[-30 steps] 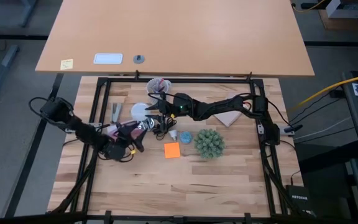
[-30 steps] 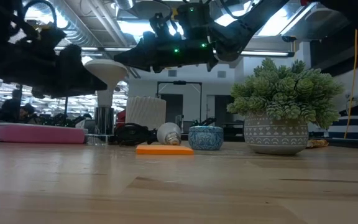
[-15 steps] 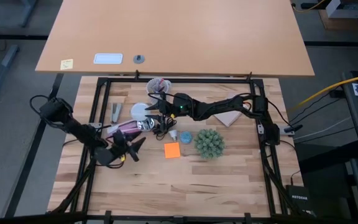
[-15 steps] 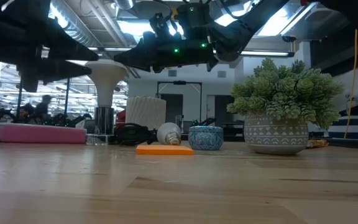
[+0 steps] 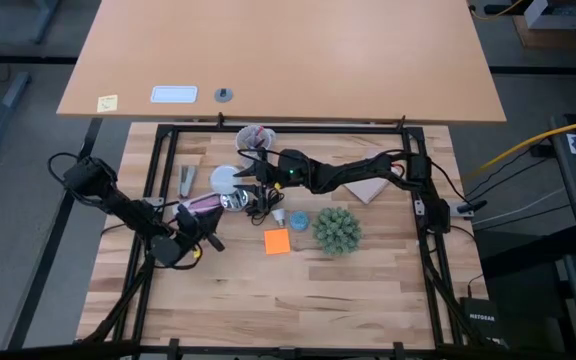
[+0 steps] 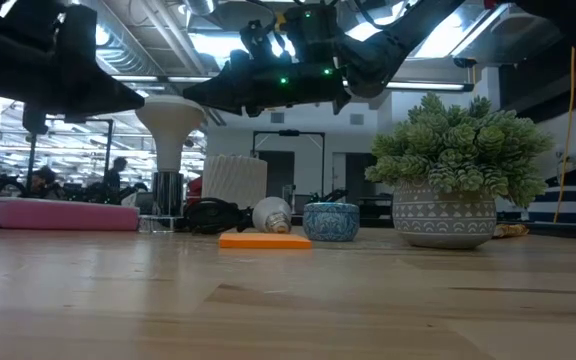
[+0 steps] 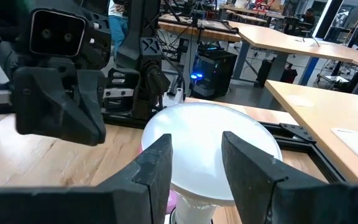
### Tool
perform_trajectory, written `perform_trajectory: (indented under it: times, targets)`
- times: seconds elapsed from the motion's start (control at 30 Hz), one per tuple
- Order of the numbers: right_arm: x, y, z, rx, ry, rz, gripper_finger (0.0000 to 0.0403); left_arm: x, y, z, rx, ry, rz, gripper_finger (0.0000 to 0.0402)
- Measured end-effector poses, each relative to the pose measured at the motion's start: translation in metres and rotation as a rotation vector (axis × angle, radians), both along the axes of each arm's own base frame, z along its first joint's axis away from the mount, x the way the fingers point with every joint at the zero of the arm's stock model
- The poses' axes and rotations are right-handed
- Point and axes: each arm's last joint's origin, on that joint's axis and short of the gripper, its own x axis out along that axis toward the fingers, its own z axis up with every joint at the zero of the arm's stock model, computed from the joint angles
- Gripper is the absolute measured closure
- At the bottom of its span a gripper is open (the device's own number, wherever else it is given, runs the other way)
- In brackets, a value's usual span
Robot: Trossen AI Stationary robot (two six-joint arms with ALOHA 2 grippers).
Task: Screw lightbulb
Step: Insert the lightbulb into the silver lamp
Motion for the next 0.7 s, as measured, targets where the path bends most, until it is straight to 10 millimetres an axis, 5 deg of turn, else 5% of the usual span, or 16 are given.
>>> perform_trajectory:
  times: [0.7]
  targets:
    - [0.0, 0.0, 0.0, 0.008, 0.002, -0.001, 0.026, 0.007, 0.011, 0.0, -0.009, -0.011, 0.068, 0.0401]
